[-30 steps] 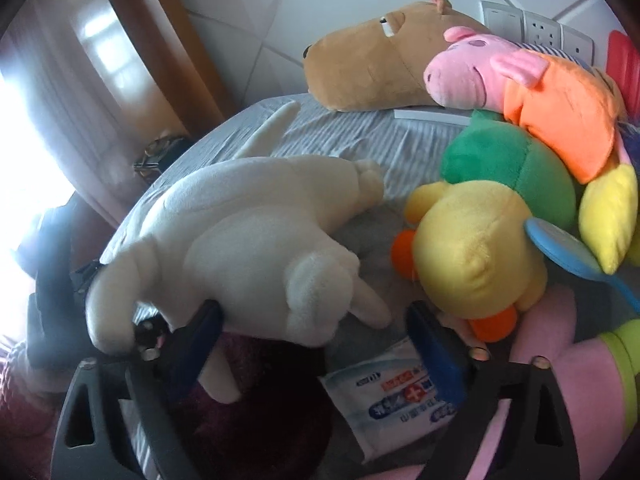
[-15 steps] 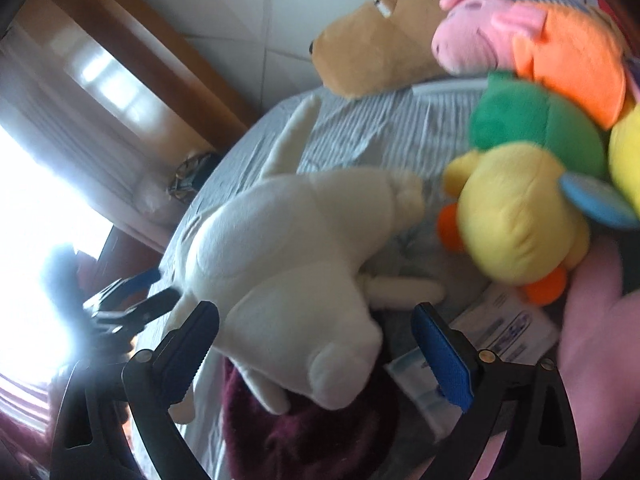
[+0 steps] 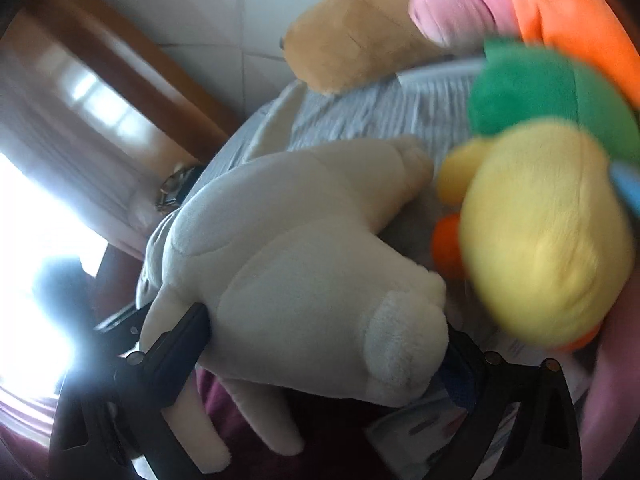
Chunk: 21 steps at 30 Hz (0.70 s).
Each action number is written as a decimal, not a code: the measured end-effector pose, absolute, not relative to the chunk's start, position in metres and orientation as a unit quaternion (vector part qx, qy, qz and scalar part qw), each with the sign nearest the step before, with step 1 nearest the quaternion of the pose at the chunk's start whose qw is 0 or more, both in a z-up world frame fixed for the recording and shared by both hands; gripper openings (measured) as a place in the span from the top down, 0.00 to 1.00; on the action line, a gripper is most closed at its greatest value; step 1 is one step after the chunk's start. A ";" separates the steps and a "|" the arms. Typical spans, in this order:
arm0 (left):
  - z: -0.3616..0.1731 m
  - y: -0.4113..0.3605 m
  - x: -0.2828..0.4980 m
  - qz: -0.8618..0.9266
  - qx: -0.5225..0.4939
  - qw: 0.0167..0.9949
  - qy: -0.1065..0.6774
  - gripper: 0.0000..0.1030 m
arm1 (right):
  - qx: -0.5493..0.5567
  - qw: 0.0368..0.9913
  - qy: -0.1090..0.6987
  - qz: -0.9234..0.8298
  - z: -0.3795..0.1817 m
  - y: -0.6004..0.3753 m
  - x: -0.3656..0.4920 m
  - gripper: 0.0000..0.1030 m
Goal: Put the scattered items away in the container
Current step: 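Lift the white cat plush with both tools off the bed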
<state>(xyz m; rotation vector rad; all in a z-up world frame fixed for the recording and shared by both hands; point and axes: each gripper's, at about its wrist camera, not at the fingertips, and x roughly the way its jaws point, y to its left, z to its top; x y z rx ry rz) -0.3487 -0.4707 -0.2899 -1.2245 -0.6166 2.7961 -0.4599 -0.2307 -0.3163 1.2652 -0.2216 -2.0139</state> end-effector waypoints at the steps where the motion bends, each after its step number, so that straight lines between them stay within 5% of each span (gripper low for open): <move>1: -0.288 -0.469 -0.348 0.899 -0.392 0.010 -0.195 0.06 | 0.479 0.370 -0.070 -0.793 -0.311 -0.233 -0.458 0.09; 4: -0.287 -0.473 -0.346 0.895 -0.398 0.014 -0.200 0.07 | 0.471 0.373 -0.058 -0.798 -0.303 -0.233 -0.453 0.10; 8: -0.293 -0.472 -0.346 0.891 -0.406 0.017 -0.202 0.00 | 0.480 0.354 -0.149 -0.789 -0.307 -0.211 -0.460 0.10; 14: -0.316 -0.482 -0.355 0.868 -0.399 0.038 -0.295 0.00 | 0.521 0.368 -0.185 -0.747 -0.337 -0.224 -0.484 0.10; 21: -0.277 -0.465 -0.334 0.887 -0.388 0.023 -0.249 0.16 | 0.482 0.386 -0.143 -0.773 -0.296 -0.228 -0.465 0.21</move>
